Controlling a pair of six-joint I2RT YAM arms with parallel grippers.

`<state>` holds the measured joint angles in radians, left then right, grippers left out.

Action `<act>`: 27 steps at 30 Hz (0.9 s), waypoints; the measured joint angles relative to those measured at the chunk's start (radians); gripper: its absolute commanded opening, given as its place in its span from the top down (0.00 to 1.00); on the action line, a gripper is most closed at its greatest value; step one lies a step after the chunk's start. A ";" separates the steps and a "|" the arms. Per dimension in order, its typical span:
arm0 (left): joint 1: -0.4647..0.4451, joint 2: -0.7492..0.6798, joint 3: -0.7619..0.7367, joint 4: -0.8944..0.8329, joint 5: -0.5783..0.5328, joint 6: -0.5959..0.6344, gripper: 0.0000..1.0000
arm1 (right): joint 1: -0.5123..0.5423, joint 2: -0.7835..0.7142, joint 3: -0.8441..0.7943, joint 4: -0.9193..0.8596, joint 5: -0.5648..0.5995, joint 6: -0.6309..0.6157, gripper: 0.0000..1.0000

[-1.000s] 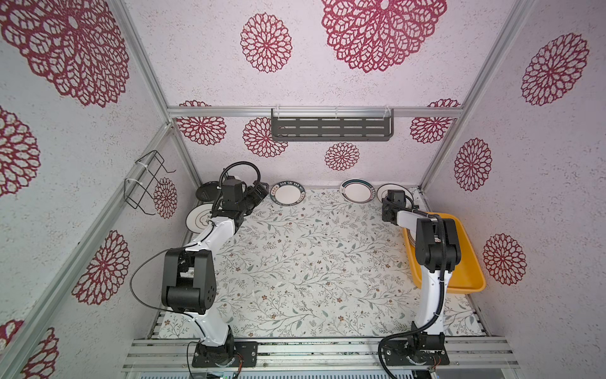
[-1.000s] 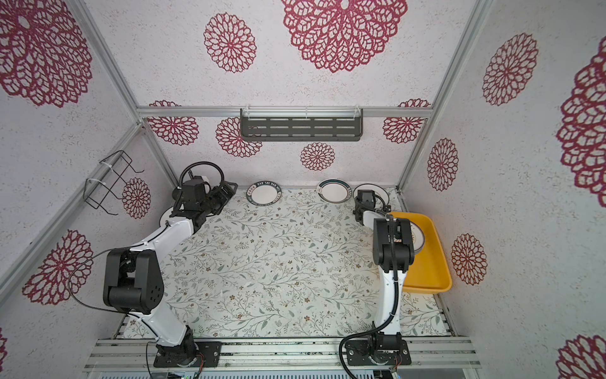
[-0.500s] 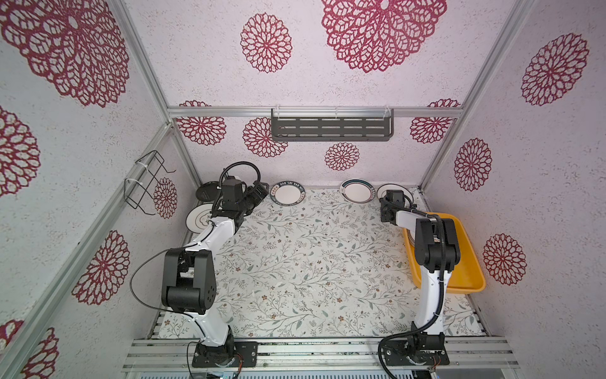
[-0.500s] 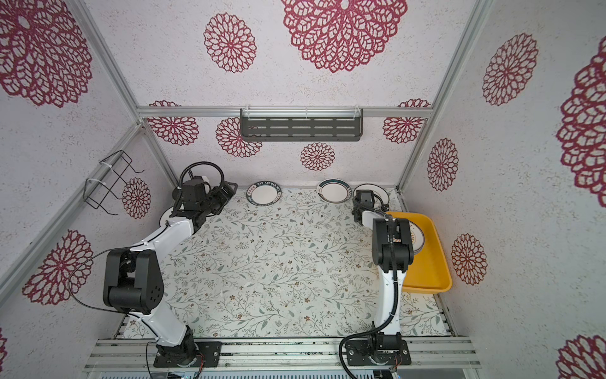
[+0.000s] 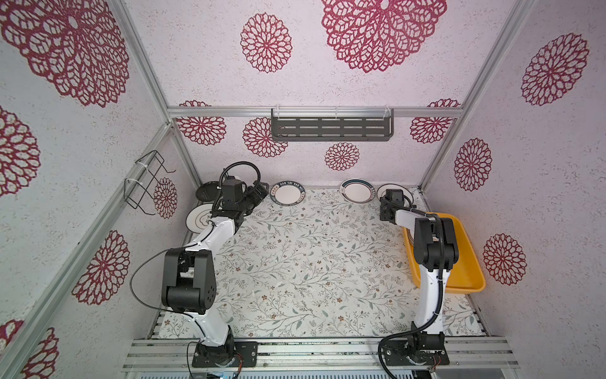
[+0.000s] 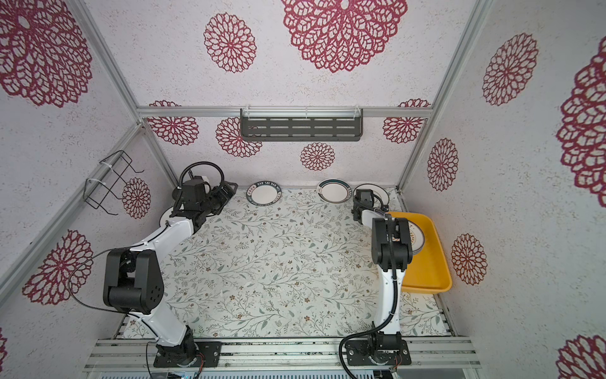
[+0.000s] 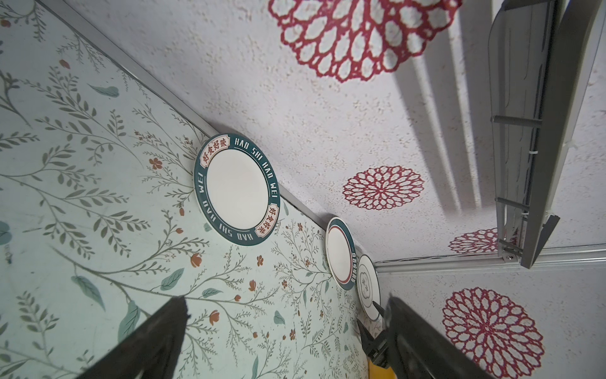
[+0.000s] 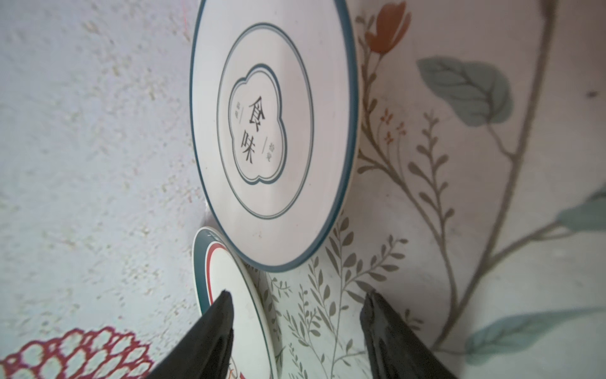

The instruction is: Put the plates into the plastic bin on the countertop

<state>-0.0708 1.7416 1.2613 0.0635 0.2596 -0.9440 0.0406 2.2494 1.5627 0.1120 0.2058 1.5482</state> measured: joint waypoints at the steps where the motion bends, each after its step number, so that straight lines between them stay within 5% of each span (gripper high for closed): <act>1: 0.000 0.000 0.000 0.000 0.000 0.000 0.03 | 0.000 0.001 0.002 0.001 0.000 0.005 0.36; 7: 0.002 0.000 0.000 -0.002 -0.003 0.000 0.03 | -0.002 0.001 0.001 0.026 0.002 0.060 0.43; 16: 0.002 0.003 0.011 -0.024 -0.004 0.000 0.03 | -0.005 0.004 0.005 0.050 0.008 0.124 0.75; 27: 0.002 0.018 0.024 -0.025 -0.006 -0.001 0.03 | -0.011 0.077 0.167 -0.147 0.031 0.119 0.68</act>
<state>-0.0689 1.7592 1.2858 0.0387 0.2531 -0.9447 0.0296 2.3264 1.7302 -0.0349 0.2367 1.6669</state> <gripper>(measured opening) 0.971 0.313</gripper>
